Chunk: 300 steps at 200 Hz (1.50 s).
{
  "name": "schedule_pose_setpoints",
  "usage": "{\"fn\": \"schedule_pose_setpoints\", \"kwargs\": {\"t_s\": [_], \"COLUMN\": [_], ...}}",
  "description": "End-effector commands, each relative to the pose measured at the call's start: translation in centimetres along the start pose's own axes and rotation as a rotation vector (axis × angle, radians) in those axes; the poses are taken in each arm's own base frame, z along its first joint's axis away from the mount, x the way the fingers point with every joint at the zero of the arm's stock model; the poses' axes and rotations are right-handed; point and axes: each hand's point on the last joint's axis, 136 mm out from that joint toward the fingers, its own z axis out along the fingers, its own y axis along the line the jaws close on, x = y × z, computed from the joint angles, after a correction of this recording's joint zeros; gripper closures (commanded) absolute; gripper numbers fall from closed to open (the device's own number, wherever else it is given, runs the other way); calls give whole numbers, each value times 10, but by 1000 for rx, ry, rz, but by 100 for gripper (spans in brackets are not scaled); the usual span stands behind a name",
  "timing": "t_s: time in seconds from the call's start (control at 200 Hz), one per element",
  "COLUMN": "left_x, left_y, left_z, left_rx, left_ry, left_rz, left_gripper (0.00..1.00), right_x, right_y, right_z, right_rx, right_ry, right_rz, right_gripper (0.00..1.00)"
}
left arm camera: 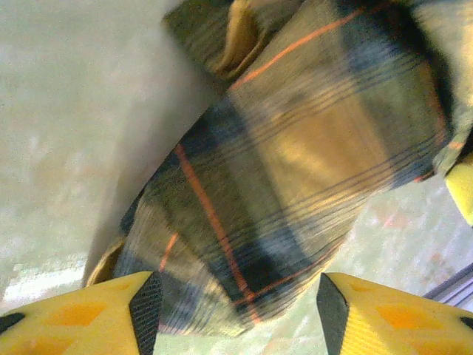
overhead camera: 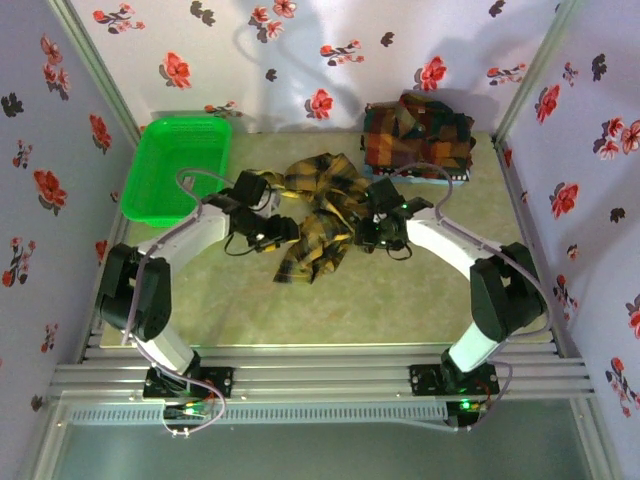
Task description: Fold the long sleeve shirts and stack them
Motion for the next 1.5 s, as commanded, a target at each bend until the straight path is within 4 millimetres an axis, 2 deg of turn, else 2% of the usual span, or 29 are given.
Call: {"fn": "schedule_pose_setpoints", "kwargs": {"t_s": [0.0,0.11,0.255,0.38,0.51,0.595,0.645,0.69,0.715,0.76,0.815,0.885,0.925,1.03,1.145,1.26,1.355,1.495], "left_x": [31,50,60,60,52,49,48,46,45,40,31,15,2,-31,-64,-94,-115,-143], "left_y": [3,17,23,25,24,27,29,34,37,41,44,46,44,31,13,-2,-14,-42], "left_z": [-3,4,18,36,54,66,70,71,69,63,50,27,8,-51,-119,-182,-221,-273], "left_rx": [20,-5,-10,-5,5,0,-9,-37,-53,-71,-96,-136,-156,-180,-174,-162,-145,-103], "left_ry": [70,108,134,144,137,142,150,149,146,135,104,50,2,-155,-333,-496,-603,-764], "left_rz": [-11,-42,-47,-59,-67,-69,-66,-56,-53,-47,-36,-17,-4,29,60,89,120,210], "left_gripper": [41,39,37,34,35,44,51,62,68,82,94,100,100,100,100,100,100,100], "right_x": [-1,-5,-3,2,2,3,2,-1,-3,-9,-20,-38,-43,-64,-85,-106,-126,-153], "right_y": [6,9,14,10,8,2,-2,-6,-7,-9,-8,-6,-7,0,4,-1,-5,0], "right_z": [4,10,23,39,47,55,59,60,59,55,44,19,8,-39,-94,-151,-198,-243], "right_rx": [-43,-48,-67,-44,-32,-1,23,46,56,65,58,50,48,-8,-82,-154,-216,-311], "right_ry": [-22,-37,-15,18,13,14,14,3,-6,-29,-69,-138,-157,-234,-315,-432,-551,-639], "right_rz": [21,19,-1,-11,-3,-4,-4,2,7,20,34,41,41,37,45,86,108,97], "right_gripper": [38,38,35,36,38,42,51,62,65,74,82,89,90,94,99,100,100,100]}}
